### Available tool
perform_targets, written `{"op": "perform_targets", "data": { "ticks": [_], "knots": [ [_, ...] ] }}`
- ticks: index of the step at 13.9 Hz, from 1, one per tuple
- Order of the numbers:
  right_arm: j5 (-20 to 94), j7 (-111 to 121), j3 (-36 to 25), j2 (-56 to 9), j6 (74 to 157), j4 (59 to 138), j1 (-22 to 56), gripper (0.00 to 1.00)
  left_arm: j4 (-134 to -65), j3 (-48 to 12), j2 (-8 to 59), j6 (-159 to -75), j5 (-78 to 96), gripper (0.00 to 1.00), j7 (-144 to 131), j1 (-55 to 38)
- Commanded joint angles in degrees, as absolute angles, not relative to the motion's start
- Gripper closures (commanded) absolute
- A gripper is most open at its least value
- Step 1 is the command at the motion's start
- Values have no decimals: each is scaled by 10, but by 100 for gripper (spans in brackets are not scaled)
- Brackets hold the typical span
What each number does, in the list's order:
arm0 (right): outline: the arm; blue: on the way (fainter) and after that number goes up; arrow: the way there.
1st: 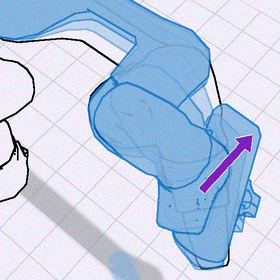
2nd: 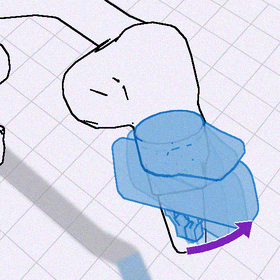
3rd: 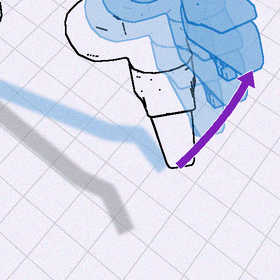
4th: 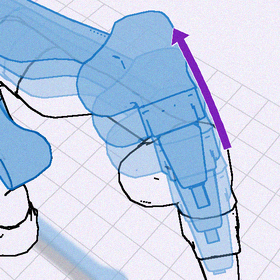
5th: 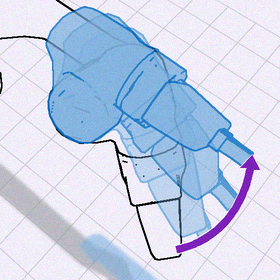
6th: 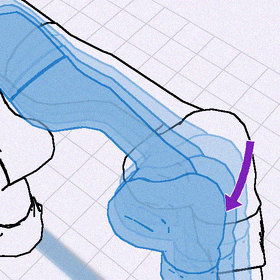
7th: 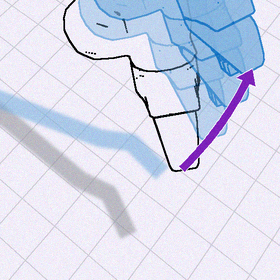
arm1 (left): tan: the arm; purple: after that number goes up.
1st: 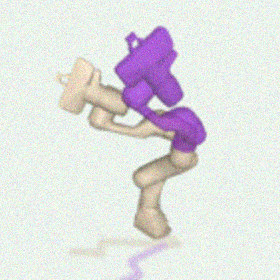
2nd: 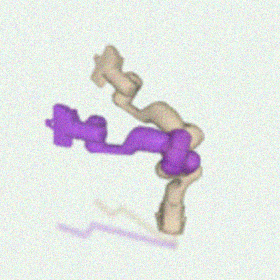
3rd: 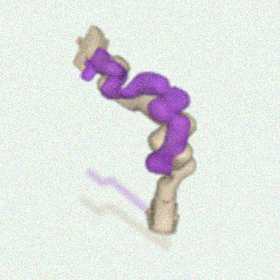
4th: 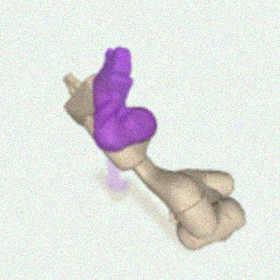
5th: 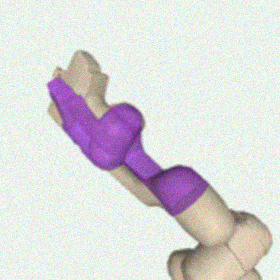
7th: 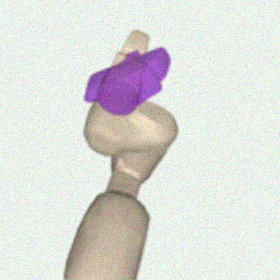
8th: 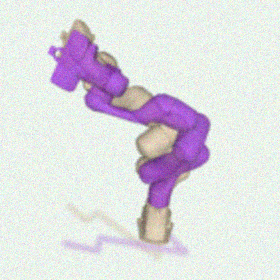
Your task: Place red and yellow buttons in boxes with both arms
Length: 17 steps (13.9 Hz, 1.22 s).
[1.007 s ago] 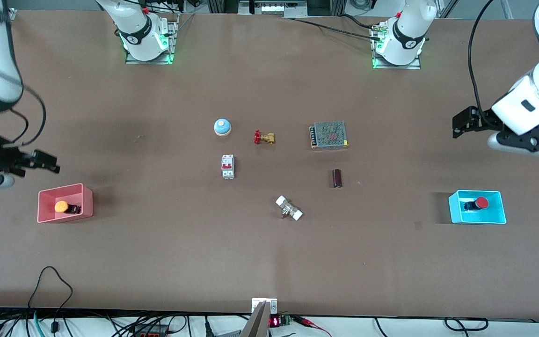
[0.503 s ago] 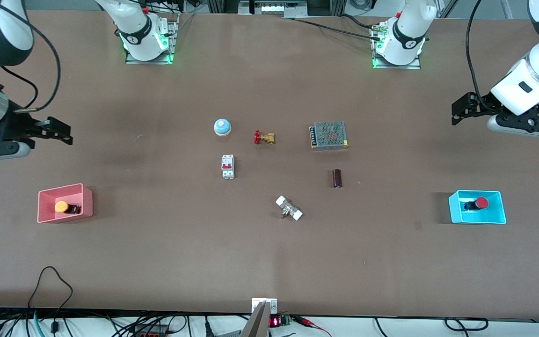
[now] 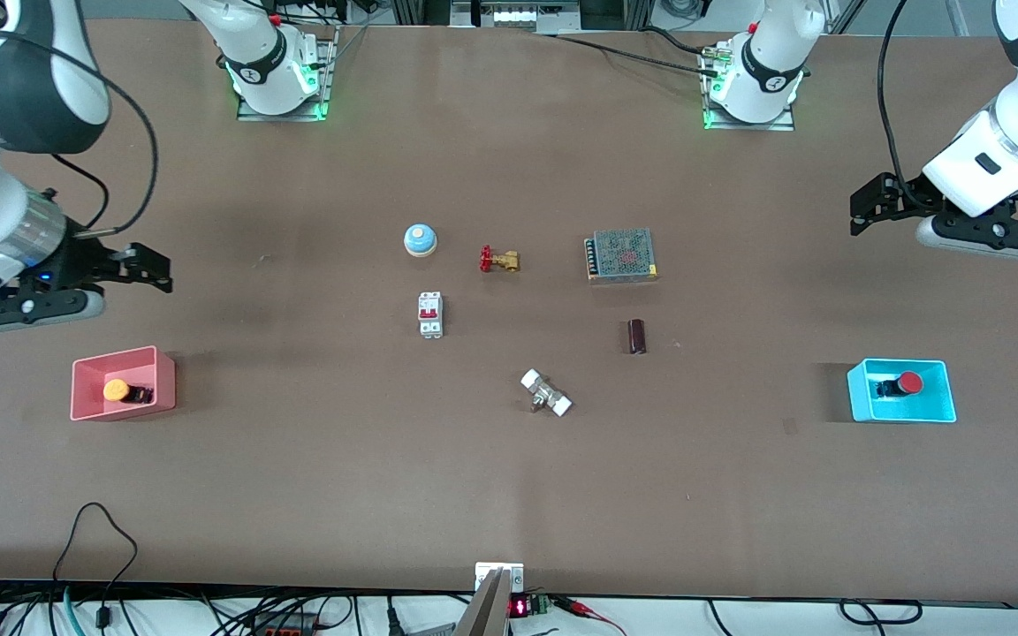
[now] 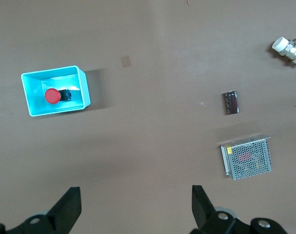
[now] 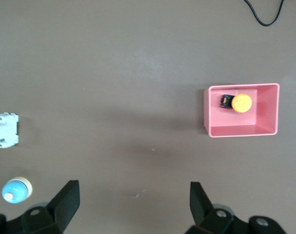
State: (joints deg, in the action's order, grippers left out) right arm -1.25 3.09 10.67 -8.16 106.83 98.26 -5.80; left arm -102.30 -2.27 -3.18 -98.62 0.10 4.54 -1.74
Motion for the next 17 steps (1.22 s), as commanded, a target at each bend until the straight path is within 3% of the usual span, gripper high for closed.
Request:
{"op": "perform_targets", "data": {
  "ticks": [1, 5, 10, 17],
  "knots": [
    [-8, -4, 101, -47, 1044, 984, -38, 0, -1022, -19, -36, -969, 4, 0, 54, -20],
    [1, -5, 71, -22, 932, 938, -39, 0, -1017, -19, -35, -969, 4, 0, 54, -19],
    [13, -8, 19, -11, 884, 911, -19, 0, -1014, -19, -33, -969, 4, 0, 54, -19],
    [-6, -14, 22, -19, 884, 909, -13, 0, -1014, -19, -32, -969, 4, 0, 55, -19]
  ]
}}
